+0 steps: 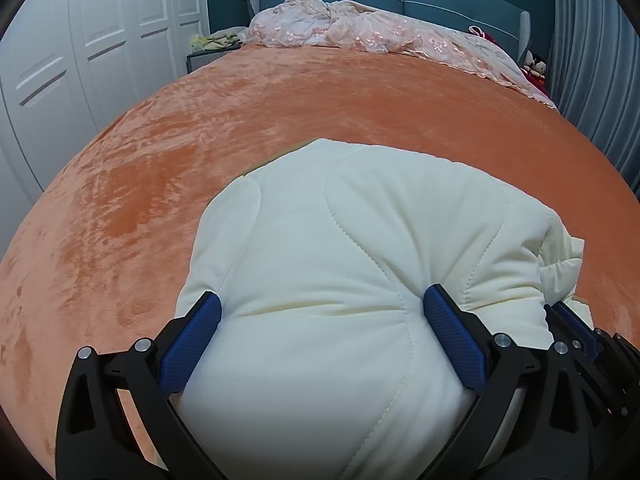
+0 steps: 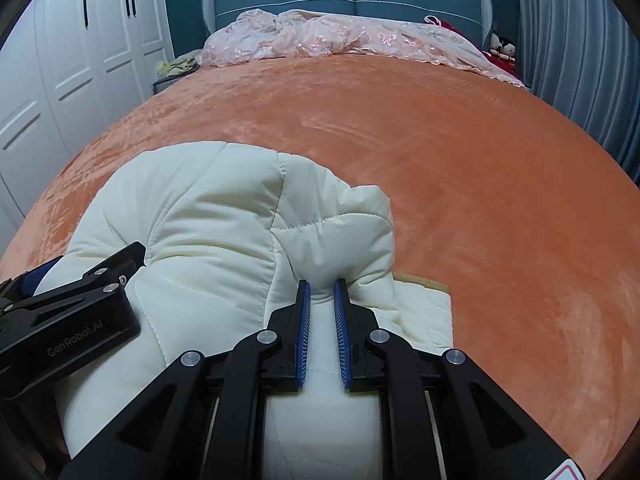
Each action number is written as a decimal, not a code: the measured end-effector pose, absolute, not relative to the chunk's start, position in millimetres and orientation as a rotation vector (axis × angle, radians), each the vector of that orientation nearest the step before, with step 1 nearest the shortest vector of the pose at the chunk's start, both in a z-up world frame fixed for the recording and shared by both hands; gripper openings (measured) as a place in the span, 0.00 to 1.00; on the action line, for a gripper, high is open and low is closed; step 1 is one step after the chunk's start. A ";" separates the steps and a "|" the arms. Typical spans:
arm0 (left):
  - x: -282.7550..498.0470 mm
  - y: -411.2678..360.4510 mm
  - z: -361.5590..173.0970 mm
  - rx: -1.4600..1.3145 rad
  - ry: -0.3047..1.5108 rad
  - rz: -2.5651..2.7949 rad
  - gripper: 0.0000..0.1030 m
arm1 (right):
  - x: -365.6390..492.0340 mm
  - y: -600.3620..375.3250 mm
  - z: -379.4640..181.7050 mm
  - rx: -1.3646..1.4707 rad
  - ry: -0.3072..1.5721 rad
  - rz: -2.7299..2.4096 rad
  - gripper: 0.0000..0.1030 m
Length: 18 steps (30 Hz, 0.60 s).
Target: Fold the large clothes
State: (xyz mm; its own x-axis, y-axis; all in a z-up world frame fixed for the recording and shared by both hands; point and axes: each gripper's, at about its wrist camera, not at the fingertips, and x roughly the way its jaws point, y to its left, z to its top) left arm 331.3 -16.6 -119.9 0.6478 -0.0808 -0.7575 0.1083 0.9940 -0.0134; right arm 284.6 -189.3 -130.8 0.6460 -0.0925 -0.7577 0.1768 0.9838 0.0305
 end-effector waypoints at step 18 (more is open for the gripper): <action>308.0 -0.9 -83.9 0.009 0.951 -0.116 0.95 | 259.2 -210.1 -78.3 0.261 0.965 -0.067 0.14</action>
State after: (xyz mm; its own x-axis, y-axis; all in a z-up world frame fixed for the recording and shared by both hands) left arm 308.0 -0.9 -83.9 0.5755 -0.0952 -0.8123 0.1035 0.9937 -0.0431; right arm 259.2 -210.1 -78.3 0.5702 0.0595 -0.8193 0.1721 0.9666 0.1899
